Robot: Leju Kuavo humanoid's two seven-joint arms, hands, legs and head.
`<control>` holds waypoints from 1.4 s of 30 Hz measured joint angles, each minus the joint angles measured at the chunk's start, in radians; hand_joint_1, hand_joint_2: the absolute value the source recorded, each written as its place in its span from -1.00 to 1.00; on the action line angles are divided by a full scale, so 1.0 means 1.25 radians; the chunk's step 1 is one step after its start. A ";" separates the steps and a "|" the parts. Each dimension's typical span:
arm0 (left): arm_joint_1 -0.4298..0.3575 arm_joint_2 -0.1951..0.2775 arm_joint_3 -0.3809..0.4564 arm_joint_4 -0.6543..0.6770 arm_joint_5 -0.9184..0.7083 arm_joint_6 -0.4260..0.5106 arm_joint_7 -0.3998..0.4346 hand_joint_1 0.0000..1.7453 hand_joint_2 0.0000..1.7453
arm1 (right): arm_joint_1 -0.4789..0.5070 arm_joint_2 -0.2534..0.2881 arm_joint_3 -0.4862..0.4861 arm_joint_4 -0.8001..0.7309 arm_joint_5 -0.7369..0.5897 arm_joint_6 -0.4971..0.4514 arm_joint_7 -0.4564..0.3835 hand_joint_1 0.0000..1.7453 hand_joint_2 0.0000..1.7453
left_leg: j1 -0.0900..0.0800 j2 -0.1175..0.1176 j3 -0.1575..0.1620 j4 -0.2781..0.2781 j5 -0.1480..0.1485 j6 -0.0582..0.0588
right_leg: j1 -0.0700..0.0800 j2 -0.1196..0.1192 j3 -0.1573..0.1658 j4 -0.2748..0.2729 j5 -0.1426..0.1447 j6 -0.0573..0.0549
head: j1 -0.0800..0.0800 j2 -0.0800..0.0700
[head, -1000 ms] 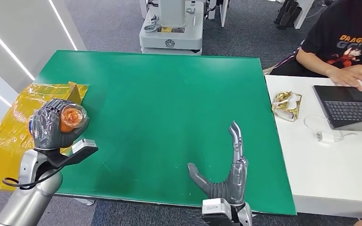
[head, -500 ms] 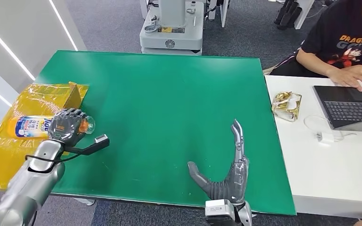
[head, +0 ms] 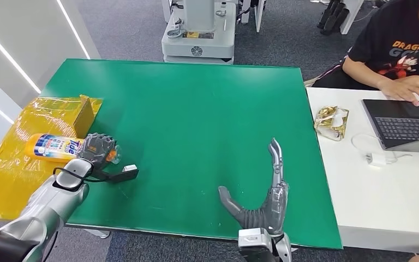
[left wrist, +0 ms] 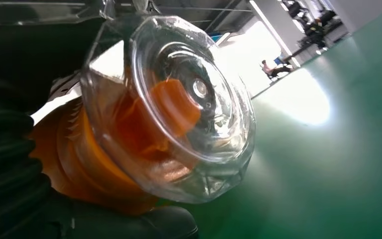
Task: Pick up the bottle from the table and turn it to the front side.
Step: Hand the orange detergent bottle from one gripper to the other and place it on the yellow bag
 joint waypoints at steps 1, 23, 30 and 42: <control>-0.011 -0.001 -0.008 0.011 -0.006 -0.008 -0.007 1.00 1.00 | 0.000 0.000 -0.001 0.000 0.001 -0.001 0.000 -1.00 1.00 | 0.000 0.000 0.000 0.000 0.000 0.000 | 0.000 0.000 0.000 0.000 0.000 0.000 | 0.000 0.000; -0.086 -0.009 -0.054 0.095 -0.012 -0.052 -0.014 -1.00 1.00 | 0.021 0.008 -0.025 -0.026 0.067 0.012 0.026 -1.00 1.00 | 0.000 0.001 0.000 0.000 0.001 -0.001 | 0.000 0.001 0.000 0.001 0.001 -0.001 | 0.000 0.000; -0.085 -0.001 -0.054 0.098 0.003 -0.043 -0.015 -1.00 1.00 | 0.026 0.010 -0.031 -0.030 0.070 0.013 0.030 -1.00 1.00 | 0.000 0.001 0.000 -0.001 0.001 -0.001 | 0.000 0.001 0.000 0.001 0.001 -0.001 | 0.000 0.000; -0.051 0.014 -0.053 0.100 0.020 0.078 0.017 -1.00 1.00 | 0.034 0.012 -0.037 -0.041 0.048 0.040 0.027 -1.00 1.00 | 0.000 0.002 0.000 -0.001 0.001 -0.001 | 0.000 0.002 0.000 0.001 0.001 -0.001 | 0.000 0.000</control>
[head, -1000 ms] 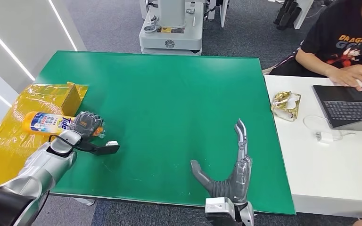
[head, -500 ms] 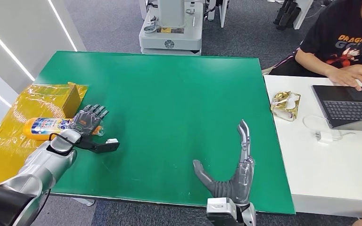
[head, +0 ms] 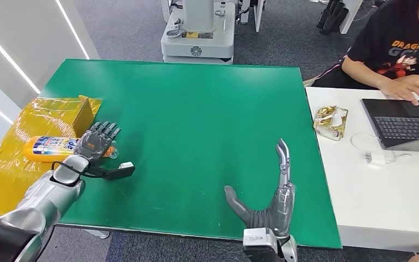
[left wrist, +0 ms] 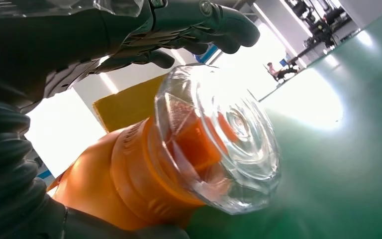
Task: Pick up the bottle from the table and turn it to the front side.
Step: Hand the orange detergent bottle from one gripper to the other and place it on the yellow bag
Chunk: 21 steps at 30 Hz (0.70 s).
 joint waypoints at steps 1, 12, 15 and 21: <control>0.006 0.003 0.002 0.000 0.003 0.017 0.001 -1.00 1.00 | 0.001 0.000 -0.001 -0.001 -0.001 0.000 0.000 -1.00 1.00 | 0.000 0.000 0.000 0.000 0.000 0.000 | 0.000 0.000 0.000 0.000 0.000 0.000 | 0.000 0.000; 0.038 0.021 0.017 -0.014 -0.001 0.079 0.002 -1.00 1.00 | 0.006 0.000 -0.002 -0.010 -0.079 0.032 -0.027 -1.00 1.00 | 0.000 0.000 0.000 0.000 0.000 0.000 | 0.000 0.000 0.000 0.000 0.000 0.000 | 0.000 0.000; 0.080 0.046 0.040 -0.050 -0.010 0.119 -0.001 -1.00 1.00 | 0.009 0.000 -0.003 -0.023 -0.124 0.050 -0.051 -1.00 1.00 | 0.000 0.001 0.000 0.000 0.000 0.000 | 0.000 0.001 0.000 0.000 0.000 0.000 | 0.000 0.000; 0.166 0.075 0.088 -0.137 -0.048 0.146 0.008 -1.00 1.00 | 0.010 0.000 -0.003 -0.022 -0.145 0.059 -0.063 -1.00 1.00 | 0.000 0.002 0.000 0.000 0.000 0.000 | 0.000 0.002 0.000 0.000 0.000 0.000 | 0.000 0.000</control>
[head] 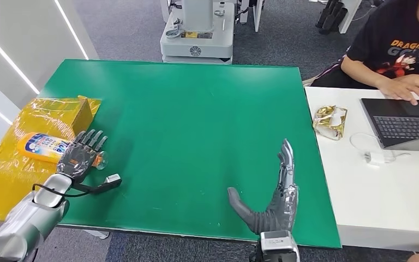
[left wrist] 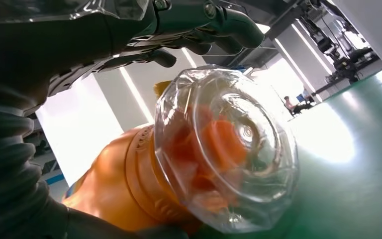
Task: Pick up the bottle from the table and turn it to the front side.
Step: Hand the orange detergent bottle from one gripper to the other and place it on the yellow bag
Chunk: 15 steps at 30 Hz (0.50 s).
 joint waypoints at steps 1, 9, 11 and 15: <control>0.015 0.003 0.011 -0.017 -0.002 0.003 0.001 -1.00 1.00 | 0.000 0.000 0.000 0.001 -0.003 0.000 -0.002 -1.00 1.00 | 0.000 0.000 0.000 0.000 0.000 0.000 | 0.000 0.000 0.000 0.000 0.000 0.000 | 0.000 0.000; 0.081 0.014 0.068 -0.098 -0.004 0.011 0.004 -1.00 1.00 | 0.000 0.000 0.000 0.006 -0.026 0.000 -0.010 -1.00 1.00 | 0.000 0.000 0.000 0.000 0.000 0.000 | 0.000 0.000 0.000 0.000 0.000 0.000 | 0.000 0.000; 0.101 0.016 0.089 -0.128 -0.005 0.012 -0.002 -1.00 1.00 | 0.000 0.000 0.000 0.007 -0.033 0.000 -0.013 -1.00 1.00 | 0.000 0.000 0.000 0.000 0.000 0.000 | 0.000 0.000 0.000 0.000 0.000 0.000 | 0.000 0.000; 0.147 0.027 0.139 -0.214 -0.003 0.013 -0.030 -1.00 1.00 | 0.000 0.000 0.000 0.010 -0.042 0.013 -0.018 -1.00 1.00 | 0.000 0.000 0.000 0.000 0.000 0.000 | 0.000 0.000 0.000 0.000 0.000 0.000 | 0.000 0.000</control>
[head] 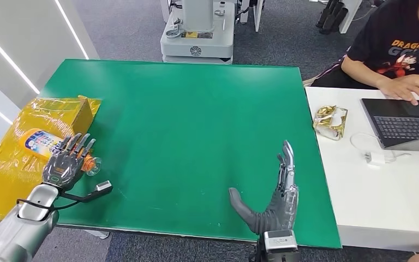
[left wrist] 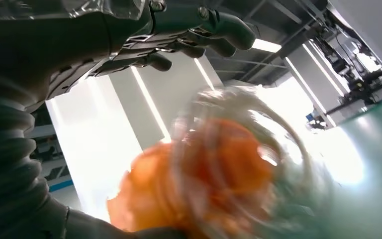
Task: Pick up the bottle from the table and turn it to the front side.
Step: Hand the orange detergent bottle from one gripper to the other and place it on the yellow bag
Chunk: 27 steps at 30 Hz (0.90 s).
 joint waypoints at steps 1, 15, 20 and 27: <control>0.015 0.002 0.013 -0.028 0.000 0.000 -0.007 -1.00 1.00 | 0.000 0.000 0.000 0.002 -0.003 0.005 -0.002 -1.00 1.00 | 0.000 0.000 0.000 0.000 0.000 0.000 | 0.000 0.000 0.000 0.000 0.000 0.000 | 0.000 0.000; 0.103 -0.021 0.062 -0.297 0.082 0.000 -0.100 -1.00 1.00 | -0.007 0.000 0.000 0.021 -0.020 0.029 -0.012 -1.00 1.00 | 0.000 -0.001 0.000 0.000 0.000 0.000 | 0.000 -0.001 0.000 0.000 0.000 0.000 | 0.000 0.000; 0.113 -0.031 0.060 -0.327 0.085 0.000 -0.105 -1.00 1.00 | -0.009 0.000 0.000 0.024 -0.021 0.030 -0.012 -1.00 1.00 | 0.000 -0.001 0.000 0.000 0.000 0.000 | 0.000 -0.001 0.000 0.000 0.000 0.000 | 0.000 0.000; 0.125 -0.038 0.061 -0.355 0.098 0.000 -0.117 -1.00 1.00 | -0.009 0.000 0.000 0.025 -0.021 0.030 -0.012 -1.00 1.00 | 0.000 -0.001 0.000 0.000 0.000 0.000 | 0.000 -0.001 0.000 0.000 0.000 0.000 | 0.000 0.000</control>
